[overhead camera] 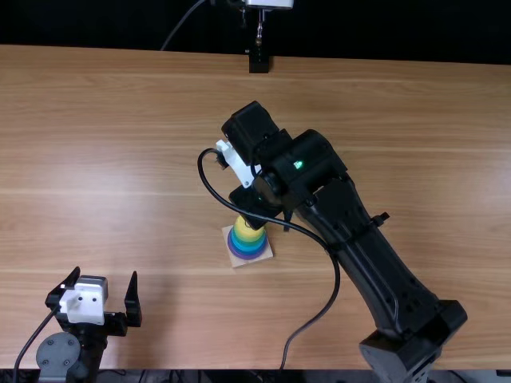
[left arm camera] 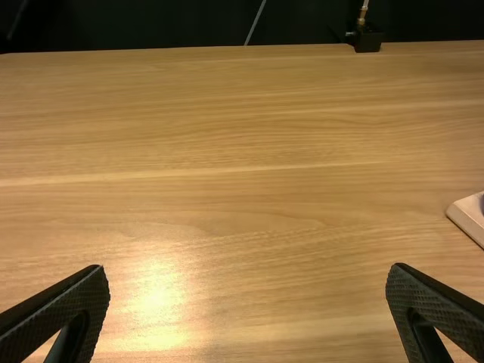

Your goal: Build the Hanoi tower: stack the rings onto the peg from bottom to top in this color order: purple, dark blue, light blue, dark green, light green, yellow, orange.

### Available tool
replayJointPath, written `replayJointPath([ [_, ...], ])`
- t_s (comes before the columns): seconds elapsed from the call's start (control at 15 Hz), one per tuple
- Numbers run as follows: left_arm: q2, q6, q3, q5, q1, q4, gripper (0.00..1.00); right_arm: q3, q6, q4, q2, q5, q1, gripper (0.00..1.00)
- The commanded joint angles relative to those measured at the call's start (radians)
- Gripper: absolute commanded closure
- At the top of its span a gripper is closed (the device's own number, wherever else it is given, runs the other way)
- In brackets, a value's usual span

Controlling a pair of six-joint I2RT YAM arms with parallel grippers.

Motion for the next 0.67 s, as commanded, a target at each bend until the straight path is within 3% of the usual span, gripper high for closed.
replayJointPath([
  [0.0, -0.012, -0.005, -0.112, 0.007, -0.008, -0.077, 0.0, 0.009, 0.003, 0.001, 0.001, -0.008, 0.007, 1.0],
  [0.6, -0.012, -0.005, -0.112, 0.005, -0.008, -0.077, 0.0, 0.006, 0.009, 0.011, 0.045, -0.006, 0.022, 1.0],
])
